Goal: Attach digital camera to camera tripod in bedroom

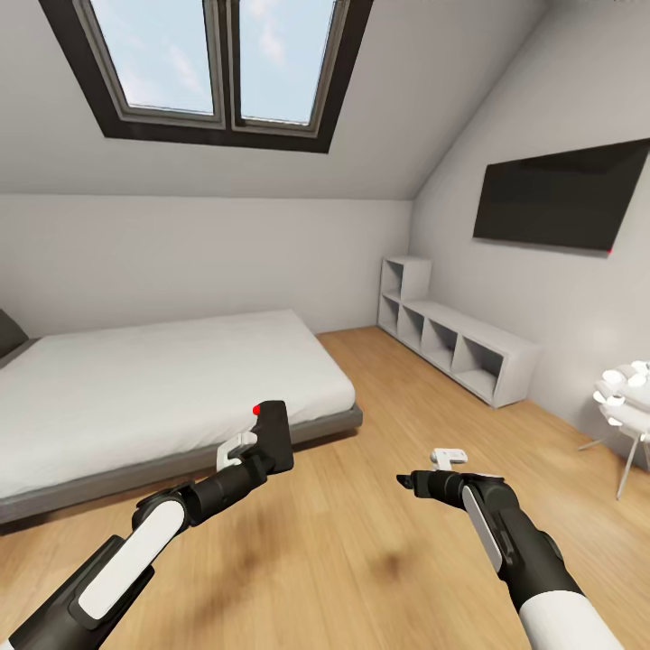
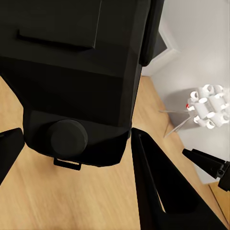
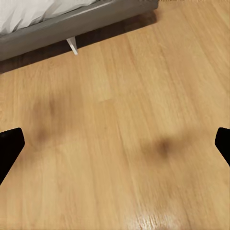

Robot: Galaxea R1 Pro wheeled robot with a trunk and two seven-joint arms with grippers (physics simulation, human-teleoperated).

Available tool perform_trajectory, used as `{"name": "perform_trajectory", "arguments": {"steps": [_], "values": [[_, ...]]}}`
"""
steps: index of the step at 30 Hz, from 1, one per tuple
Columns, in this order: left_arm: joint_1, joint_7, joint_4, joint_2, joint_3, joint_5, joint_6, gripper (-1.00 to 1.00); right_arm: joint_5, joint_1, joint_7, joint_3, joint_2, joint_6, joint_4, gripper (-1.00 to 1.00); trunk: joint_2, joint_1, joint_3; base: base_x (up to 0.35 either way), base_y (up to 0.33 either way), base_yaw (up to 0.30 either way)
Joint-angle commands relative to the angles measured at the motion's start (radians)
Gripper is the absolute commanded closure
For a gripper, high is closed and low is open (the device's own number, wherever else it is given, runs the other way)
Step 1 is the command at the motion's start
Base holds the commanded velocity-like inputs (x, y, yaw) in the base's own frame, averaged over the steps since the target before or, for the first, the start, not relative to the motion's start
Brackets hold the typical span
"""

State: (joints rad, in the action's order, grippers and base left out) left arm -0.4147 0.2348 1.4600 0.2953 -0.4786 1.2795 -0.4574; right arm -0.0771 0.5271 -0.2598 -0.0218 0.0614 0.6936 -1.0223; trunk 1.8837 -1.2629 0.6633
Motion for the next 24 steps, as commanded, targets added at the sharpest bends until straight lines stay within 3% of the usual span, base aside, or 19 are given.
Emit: {"name": "perform_trajectory", "arguments": {"steps": [1, 24], "values": [[-0.001, 0.009, 0.002, 0.001, -0.002, 0.007, -0.001, 1.0, -0.007, 0.001, 0.0, -0.001, 0.0, 0.006, -0.001, -1.0, -0.007, 0.004, -0.002, 0.0, 0.0, 0.0], [-0.001, 0.009, 0.005, 0.001, -0.002, 0.007, -0.001, 1.0, -0.007, 0.001, 0.001, -0.001, 0.0, 0.006, -0.001, -1.0, -0.168, 0.092, -0.074, 0.0, 0.0, 0.0]]}}
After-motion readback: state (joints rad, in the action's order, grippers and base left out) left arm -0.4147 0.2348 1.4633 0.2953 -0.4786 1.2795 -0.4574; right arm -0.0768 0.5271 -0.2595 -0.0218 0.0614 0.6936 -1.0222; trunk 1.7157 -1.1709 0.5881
